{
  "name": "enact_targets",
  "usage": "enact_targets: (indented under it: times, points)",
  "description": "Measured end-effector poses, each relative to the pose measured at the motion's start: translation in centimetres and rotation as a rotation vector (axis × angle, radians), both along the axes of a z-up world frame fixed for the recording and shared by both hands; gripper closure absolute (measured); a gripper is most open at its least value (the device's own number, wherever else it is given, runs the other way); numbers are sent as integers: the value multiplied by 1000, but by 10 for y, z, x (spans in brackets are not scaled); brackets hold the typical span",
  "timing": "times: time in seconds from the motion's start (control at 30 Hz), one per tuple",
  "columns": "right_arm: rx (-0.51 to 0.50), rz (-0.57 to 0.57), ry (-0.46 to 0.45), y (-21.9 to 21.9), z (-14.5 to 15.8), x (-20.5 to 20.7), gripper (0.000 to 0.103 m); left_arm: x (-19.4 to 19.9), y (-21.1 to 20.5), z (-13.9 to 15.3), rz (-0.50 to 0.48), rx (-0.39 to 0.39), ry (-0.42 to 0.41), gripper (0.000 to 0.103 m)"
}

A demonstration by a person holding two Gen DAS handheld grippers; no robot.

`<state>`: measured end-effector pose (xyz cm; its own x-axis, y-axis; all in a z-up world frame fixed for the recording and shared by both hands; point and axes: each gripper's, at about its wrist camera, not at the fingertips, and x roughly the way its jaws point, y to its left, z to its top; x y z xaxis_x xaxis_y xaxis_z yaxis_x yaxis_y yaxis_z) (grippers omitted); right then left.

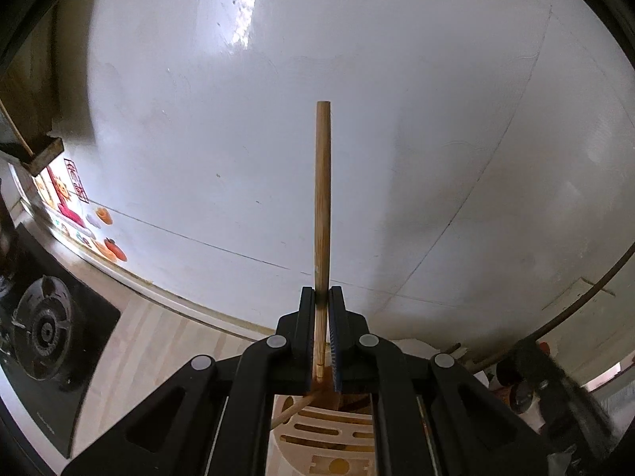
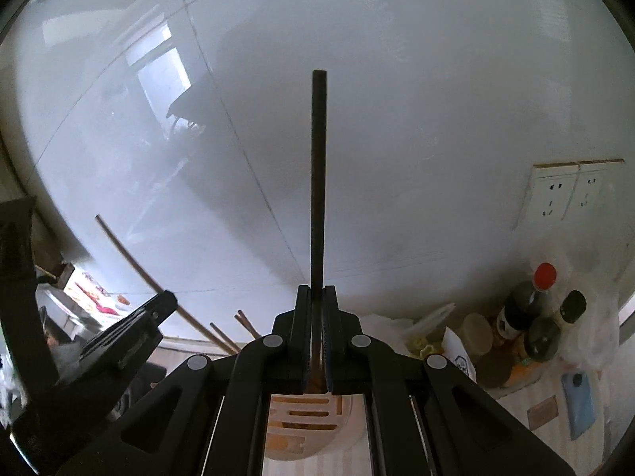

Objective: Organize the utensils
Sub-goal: 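Open both tools to release the chopsticks into the holder, then grasp a dark chopstick with the left tool while the right tool grasps a wooden one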

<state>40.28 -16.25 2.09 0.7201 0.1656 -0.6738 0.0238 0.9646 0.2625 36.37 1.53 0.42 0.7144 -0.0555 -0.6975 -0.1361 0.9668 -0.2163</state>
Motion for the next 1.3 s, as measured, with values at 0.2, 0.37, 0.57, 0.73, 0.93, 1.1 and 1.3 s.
enact_targets:
  times: [0.2, 0.37, 0.57, 0.73, 0.93, 1.1, 1.3]
  points:
    - [1, 8, 49, 3, -17, 9, 97, 8, 1, -13, -12, 4, 31, 99]
    - [26, 12, 106, 6, -33, 15, 97, 10, -2, -23, -28, -2, 70, 99]
    - [48, 31, 196, 6, -56, 27, 97, 8, -4, -27, -78, -52, 120, 96]
    - [91, 34, 229, -2, -62, 26, 77, -12, -7, -6, -69, 13, 78, 41]
    - [107, 3, 206, -18, -49, 8, 61, -46, 6, 16, -6, 80, -5, 1]
    - [118, -40, 182, -41, -39, -22, 48, -77, 17, 13, 30, 127, -11, 0]
    - [130, -83, 188, -68, -44, -67, 40, -113, 25, -21, 41, 149, 61, 0]
